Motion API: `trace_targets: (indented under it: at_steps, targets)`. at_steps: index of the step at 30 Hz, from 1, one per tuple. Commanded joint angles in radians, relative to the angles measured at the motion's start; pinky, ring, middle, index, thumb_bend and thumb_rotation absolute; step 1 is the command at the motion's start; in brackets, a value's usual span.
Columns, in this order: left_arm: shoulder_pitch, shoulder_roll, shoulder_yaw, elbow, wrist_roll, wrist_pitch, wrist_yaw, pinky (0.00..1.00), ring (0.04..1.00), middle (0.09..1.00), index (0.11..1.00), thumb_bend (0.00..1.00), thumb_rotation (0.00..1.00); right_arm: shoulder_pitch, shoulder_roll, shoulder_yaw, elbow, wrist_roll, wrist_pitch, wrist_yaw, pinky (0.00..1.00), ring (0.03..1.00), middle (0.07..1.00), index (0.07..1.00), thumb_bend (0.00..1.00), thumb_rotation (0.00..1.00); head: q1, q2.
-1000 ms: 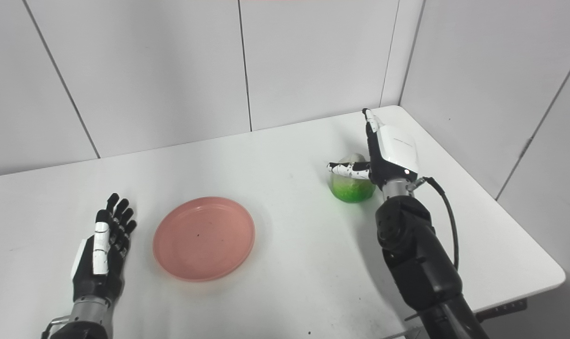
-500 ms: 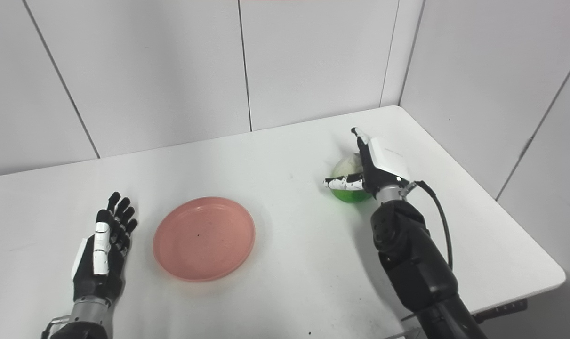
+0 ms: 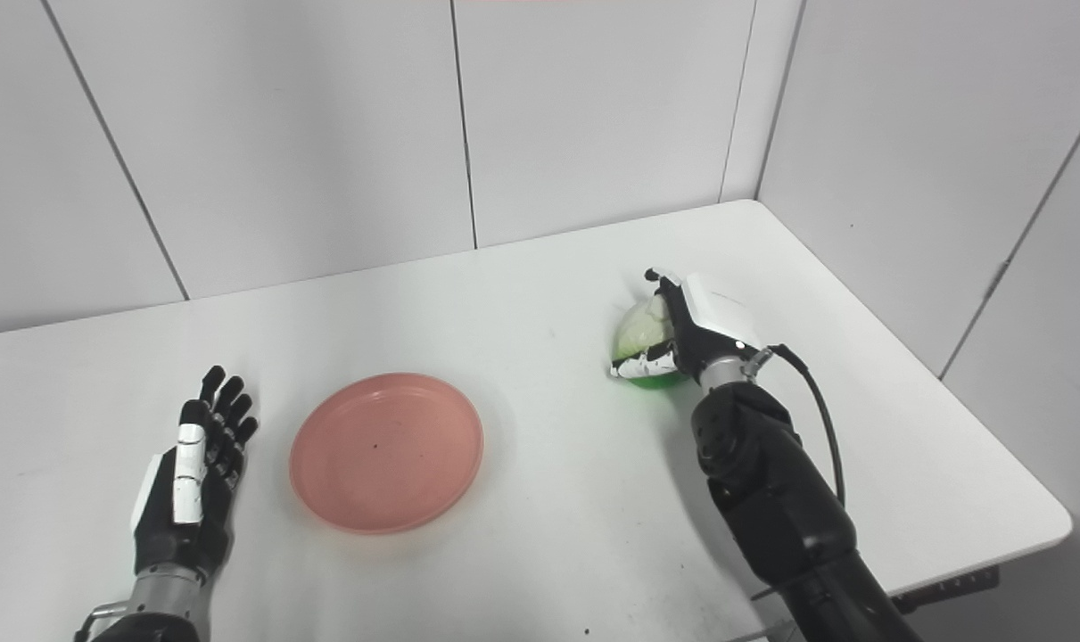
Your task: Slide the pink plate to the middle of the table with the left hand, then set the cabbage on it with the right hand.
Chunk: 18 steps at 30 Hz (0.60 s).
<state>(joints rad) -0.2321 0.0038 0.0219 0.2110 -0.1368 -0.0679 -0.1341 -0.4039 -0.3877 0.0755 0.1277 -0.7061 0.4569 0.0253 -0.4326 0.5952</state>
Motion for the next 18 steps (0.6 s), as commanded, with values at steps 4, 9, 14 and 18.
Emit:
trace_targets:
  at_steps: [4,9,14,18]
  targets:
    - [0.042,0.011,0.002,0.011,-0.01,0.006,-0.008,1.0,1.0,1.0,1.0,0.69,0.98,-0.034,0.01,-0.023,-0.03,0.006,0.001,-0.046,0.46,0.568,0.66,0.703,0.84,0.0,0.001,0.001]
    - [0.042,0.015,-0.001,0.006,-0.005,0.011,-0.008,1.0,1.0,1.0,1.0,0.69,0.98,-0.035,0.022,-0.024,-0.031,-0.022,0.011,-0.067,0.2,0.289,0.478,0.499,0.54,0.0,0.0,0.002]
    - [0.045,0.013,-0.001,-0.005,-0.005,0.025,-0.005,1.0,1.0,1.0,0.998,0.69,0.98,-0.036,0.024,-0.025,-0.032,-0.024,0.005,-0.091,0.18,0.262,0.472,0.484,0.53,0.0,-0.001,0.002]
    - [0.044,0.016,-0.001,-0.004,-0.008,0.026,-0.009,1.0,1.0,1.0,1.0,0.69,0.98,-0.031,0.02,-0.022,-0.034,-0.019,-0.01,-0.113,0.17,0.248,0.432,0.489,0.53,0.0,-0.001,0.002]
